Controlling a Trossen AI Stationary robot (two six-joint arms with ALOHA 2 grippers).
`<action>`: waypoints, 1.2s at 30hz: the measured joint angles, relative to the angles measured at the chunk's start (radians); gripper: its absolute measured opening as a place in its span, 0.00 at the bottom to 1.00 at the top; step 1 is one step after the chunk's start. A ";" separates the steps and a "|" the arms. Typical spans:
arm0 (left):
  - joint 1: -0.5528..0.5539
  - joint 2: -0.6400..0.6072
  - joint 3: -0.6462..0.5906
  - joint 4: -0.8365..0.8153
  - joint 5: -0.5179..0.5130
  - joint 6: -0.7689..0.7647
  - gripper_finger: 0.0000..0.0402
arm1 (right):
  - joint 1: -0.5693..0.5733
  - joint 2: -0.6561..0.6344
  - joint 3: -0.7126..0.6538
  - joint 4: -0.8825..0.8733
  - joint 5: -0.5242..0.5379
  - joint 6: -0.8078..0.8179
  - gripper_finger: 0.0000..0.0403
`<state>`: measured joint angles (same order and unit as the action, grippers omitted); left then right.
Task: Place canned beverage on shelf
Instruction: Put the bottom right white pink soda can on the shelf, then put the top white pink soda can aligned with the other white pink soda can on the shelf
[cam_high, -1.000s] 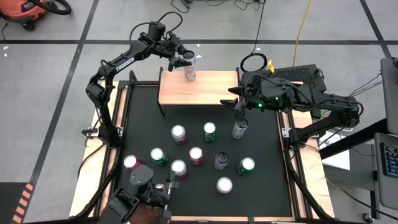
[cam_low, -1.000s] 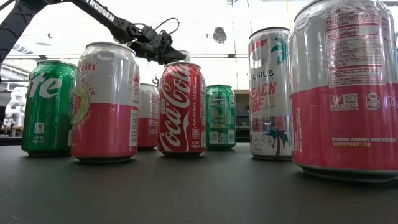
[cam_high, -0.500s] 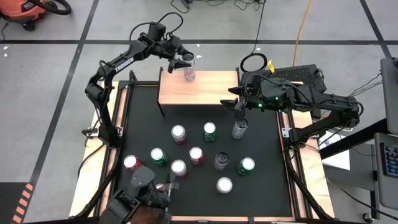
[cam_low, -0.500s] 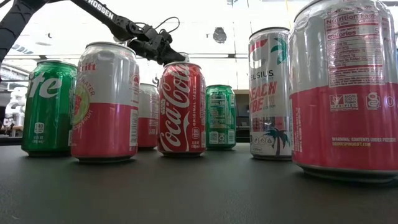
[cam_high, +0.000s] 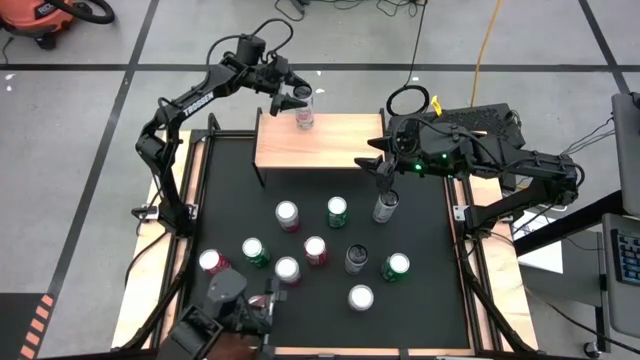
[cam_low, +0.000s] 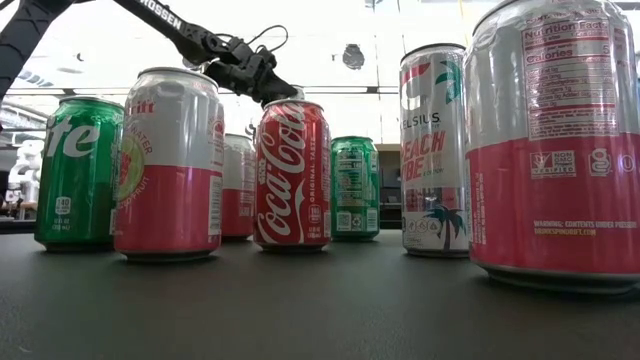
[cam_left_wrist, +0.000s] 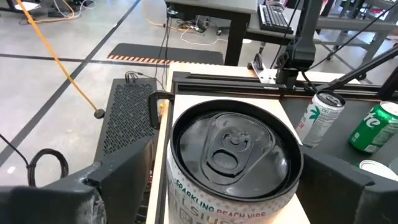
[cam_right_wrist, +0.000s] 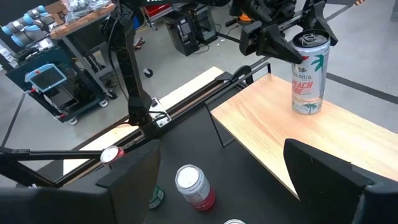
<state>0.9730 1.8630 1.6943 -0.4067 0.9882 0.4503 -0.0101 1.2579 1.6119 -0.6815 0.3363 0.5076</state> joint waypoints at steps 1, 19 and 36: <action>0.000 -0.005 0.000 0.000 0.000 0.000 0.88 | 0.000 0.000 0.000 0.000 0.000 0.000 0.79; -0.003 -0.178 0.000 0.003 -0.161 -0.033 0.88 | -0.010 0.000 0.000 0.000 -0.001 0.002 0.79; -0.177 -0.452 0.000 -0.001 -0.294 -0.288 0.84 | -0.007 0.000 0.000 -0.036 -0.001 0.056 0.79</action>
<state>0.7963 1.4106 1.6943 -0.4080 0.6944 0.1624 -0.0174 1.2575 1.6119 -0.7178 0.3348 0.5639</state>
